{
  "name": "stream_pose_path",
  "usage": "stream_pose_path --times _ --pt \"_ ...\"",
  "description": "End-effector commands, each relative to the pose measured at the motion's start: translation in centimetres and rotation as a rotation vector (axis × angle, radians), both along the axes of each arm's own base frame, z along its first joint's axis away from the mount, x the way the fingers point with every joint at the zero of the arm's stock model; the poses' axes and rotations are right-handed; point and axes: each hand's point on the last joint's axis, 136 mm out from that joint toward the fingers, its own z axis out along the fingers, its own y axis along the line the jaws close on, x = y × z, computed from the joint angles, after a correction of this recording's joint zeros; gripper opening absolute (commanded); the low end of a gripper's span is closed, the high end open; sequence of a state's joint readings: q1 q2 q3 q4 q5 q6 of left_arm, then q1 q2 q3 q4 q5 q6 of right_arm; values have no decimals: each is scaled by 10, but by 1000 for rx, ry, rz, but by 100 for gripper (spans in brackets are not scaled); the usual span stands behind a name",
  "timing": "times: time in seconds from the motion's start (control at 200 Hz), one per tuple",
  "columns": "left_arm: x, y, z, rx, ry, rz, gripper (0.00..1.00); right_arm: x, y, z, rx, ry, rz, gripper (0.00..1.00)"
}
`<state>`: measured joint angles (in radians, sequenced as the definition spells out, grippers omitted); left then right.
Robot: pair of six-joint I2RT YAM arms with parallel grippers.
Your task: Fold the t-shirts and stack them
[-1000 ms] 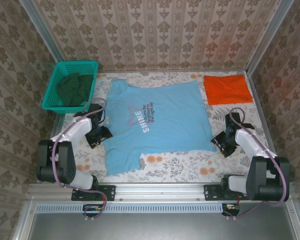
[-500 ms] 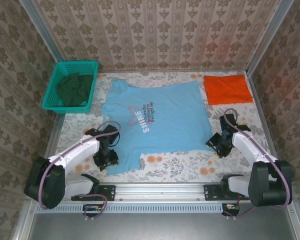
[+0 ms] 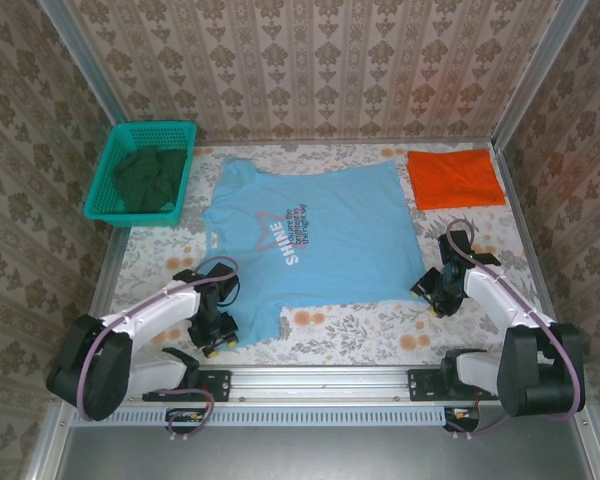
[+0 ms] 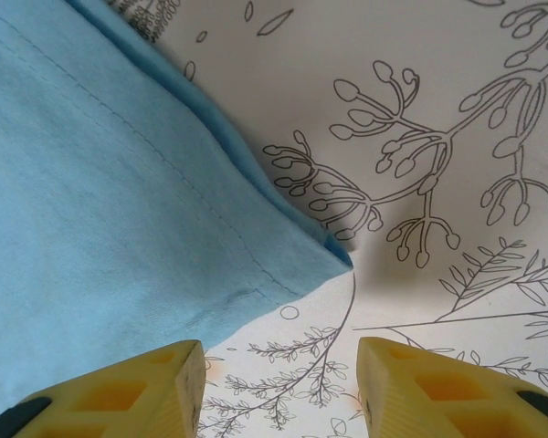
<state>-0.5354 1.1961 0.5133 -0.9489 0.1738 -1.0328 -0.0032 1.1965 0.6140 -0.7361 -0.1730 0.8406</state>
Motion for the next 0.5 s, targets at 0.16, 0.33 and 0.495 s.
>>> stream_pose_path --times 0.16,0.33,0.495 --pt "2 13 -6 48 -37 28 11 5 -2 2 -17 -22 -5 47" --pt "1 19 3 72 -45 17 0 2 -7 -3 -41 -1 -19 44" --pt "-1 22 13 93 -28 -4 0 7 -13 -6 -60 14 -26 40"
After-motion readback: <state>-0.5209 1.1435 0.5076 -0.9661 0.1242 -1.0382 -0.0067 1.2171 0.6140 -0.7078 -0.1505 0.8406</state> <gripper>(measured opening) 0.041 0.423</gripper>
